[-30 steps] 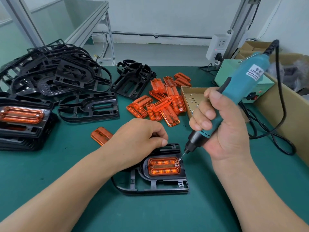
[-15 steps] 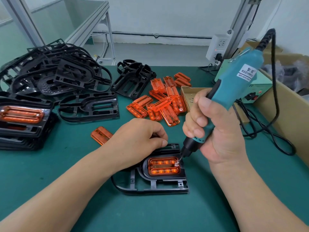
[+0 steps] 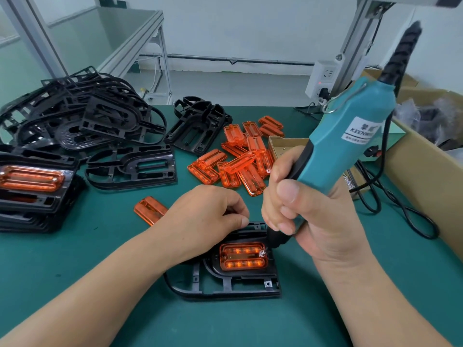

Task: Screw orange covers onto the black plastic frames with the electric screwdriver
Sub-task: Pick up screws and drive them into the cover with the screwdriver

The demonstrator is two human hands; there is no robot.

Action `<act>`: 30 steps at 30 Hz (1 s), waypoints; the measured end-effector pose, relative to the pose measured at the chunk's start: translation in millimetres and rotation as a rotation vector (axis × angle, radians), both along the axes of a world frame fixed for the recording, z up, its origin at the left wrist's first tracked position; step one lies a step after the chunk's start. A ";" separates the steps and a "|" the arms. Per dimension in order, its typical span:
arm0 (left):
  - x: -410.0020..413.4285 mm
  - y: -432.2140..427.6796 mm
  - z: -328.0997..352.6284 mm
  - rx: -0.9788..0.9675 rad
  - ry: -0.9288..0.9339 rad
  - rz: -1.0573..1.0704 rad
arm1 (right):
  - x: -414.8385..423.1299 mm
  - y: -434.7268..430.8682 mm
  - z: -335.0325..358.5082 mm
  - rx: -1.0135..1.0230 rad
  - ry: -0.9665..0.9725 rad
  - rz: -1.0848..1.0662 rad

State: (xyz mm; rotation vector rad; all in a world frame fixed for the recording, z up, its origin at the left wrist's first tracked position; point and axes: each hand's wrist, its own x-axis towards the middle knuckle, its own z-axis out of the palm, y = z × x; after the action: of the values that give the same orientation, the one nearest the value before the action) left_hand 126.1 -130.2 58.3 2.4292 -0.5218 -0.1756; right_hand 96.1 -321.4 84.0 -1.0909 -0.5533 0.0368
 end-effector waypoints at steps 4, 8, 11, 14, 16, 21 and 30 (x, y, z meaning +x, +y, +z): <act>0.7 0.1 -1.4 -0.001 0.002 -0.005 | -1.7 0.9 -0.3 -0.046 -0.042 -0.038; 0.4 0.3 -0.7 -0.004 0.015 -0.007 | -2.7 3.7 0.5 -0.054 -0.023 -0.069; 0.3 -0.5 0.3 -0.011 0.024 -0.006 | -2.5 3.4 0.6 -0.042 -0.002 -0.081; -0.3 -0.1 2.1 -0.004 0.034 -0.021 | -2.1 4.6 -0.6 -0.071 -0.005 -0.056; -0.4 -0.5 3.6 0.008 0.041 -0.028 | -1.8 5.7 -1.5 -0.094 -0.020 -0.026; -1.4 -1.5 6.4 0.016 0.025 -0.026 | -2.4 4.0 -5.2 -0.120 -0.061 0.060; -8.1 -6.5 8.6 0.109 -0.050 -0.072 | -6.4 -2.3 -0.8 -0.048 -0.169 0.063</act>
State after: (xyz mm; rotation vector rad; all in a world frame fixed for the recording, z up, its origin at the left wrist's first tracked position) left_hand 118.0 -136.8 66.9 2.5278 -0.6383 -0.1780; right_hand 89.7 -323.7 83.2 -1.1290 -0.7419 0.0128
